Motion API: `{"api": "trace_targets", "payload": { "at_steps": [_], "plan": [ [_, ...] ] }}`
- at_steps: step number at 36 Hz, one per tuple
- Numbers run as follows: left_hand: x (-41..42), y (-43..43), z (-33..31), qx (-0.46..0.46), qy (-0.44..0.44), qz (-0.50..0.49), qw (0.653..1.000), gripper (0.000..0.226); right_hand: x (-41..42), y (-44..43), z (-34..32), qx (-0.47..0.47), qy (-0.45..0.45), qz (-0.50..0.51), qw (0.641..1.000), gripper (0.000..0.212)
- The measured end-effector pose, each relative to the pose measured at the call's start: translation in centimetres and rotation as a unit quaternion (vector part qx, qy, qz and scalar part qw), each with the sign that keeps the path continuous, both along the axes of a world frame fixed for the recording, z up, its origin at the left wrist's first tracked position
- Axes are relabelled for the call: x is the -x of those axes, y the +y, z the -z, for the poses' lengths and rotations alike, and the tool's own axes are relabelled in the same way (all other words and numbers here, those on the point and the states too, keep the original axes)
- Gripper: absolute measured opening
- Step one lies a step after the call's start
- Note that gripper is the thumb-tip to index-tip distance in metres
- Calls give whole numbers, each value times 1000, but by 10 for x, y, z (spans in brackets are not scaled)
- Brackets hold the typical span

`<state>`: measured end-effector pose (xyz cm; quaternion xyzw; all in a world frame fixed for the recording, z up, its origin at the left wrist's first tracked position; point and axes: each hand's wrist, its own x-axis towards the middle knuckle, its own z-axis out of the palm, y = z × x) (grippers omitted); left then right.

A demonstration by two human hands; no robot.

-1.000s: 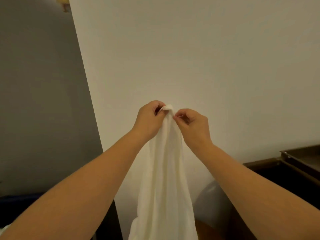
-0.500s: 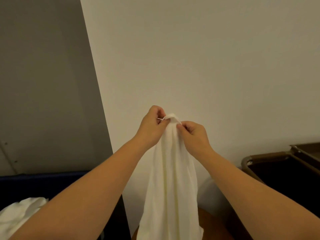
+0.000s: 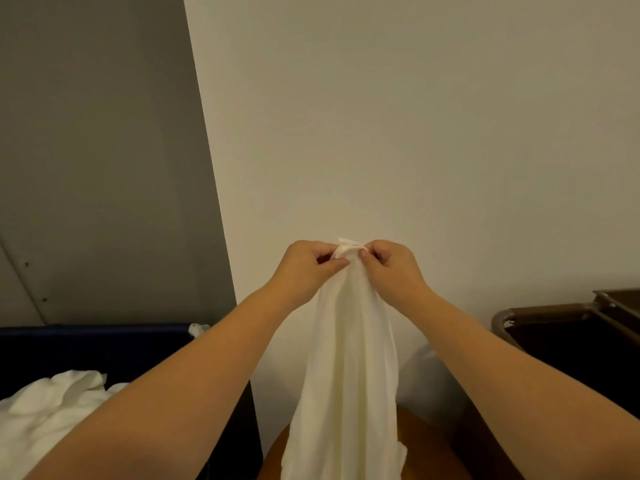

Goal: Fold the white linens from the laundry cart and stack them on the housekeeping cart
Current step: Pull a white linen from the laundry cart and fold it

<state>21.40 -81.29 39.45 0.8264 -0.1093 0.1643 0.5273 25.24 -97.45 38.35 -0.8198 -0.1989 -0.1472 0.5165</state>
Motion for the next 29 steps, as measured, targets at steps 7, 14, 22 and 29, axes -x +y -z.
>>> {"api": "trace_targets", "payload": {
  "at_steps": [7,14,22,29],
  "plan": [
    [2,0,0,81,32,-10,996,18,0,1,5,2,4,-18,1000,23],
    [-5,-1,-9,136,-5,-66,988,3,1,-2,7,42,50,-75,995,29],
    [-7,12,-41,137,-57,-76,986,6,-6,-5,46,99,135,-103,981,19],
    [-4,22,-65,109,-89,-86,986,13,0,16,51,56,164,-150,973,20]
  ]
}}
